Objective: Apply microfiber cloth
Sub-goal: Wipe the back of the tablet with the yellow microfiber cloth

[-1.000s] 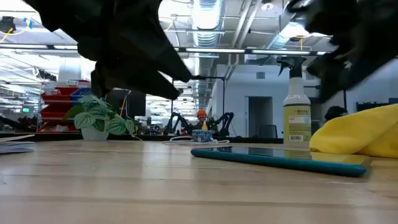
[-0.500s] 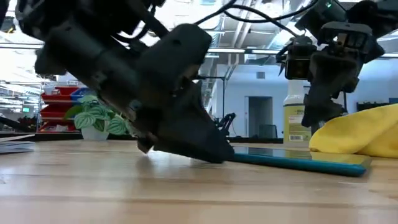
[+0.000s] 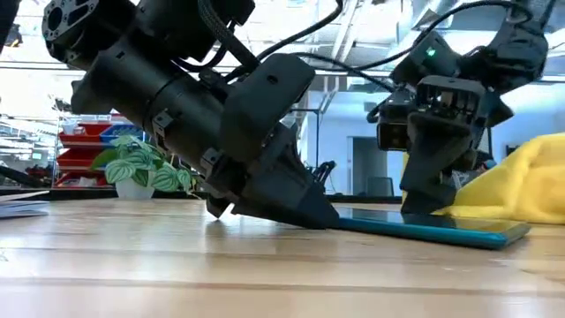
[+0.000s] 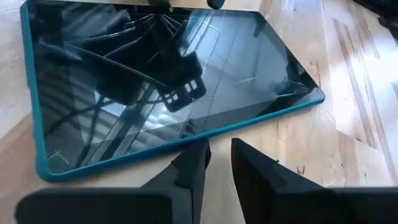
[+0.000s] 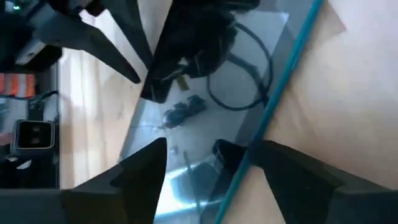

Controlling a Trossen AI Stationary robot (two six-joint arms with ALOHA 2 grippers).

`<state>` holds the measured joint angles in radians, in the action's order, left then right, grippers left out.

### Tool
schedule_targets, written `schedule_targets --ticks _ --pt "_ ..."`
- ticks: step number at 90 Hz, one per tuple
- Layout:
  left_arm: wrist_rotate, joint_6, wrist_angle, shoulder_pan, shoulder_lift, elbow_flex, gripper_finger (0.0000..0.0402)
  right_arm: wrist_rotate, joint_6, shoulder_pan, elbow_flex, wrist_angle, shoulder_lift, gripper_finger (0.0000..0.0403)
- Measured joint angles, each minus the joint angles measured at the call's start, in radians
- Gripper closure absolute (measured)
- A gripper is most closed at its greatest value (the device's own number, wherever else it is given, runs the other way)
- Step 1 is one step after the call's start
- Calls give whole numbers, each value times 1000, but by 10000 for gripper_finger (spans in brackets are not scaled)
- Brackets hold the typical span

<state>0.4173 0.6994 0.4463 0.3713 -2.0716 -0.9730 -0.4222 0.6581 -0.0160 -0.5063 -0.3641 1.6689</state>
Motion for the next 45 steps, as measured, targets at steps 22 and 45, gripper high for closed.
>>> schedule_targets --ticks 22,45 --pt "-20 -22 -6 -33 2 2 344 -40 8 1 -50 3 39 143" --pt "9 -22 -6 -40 0 2 344 -79 -9 4 -52 88 -53 142"
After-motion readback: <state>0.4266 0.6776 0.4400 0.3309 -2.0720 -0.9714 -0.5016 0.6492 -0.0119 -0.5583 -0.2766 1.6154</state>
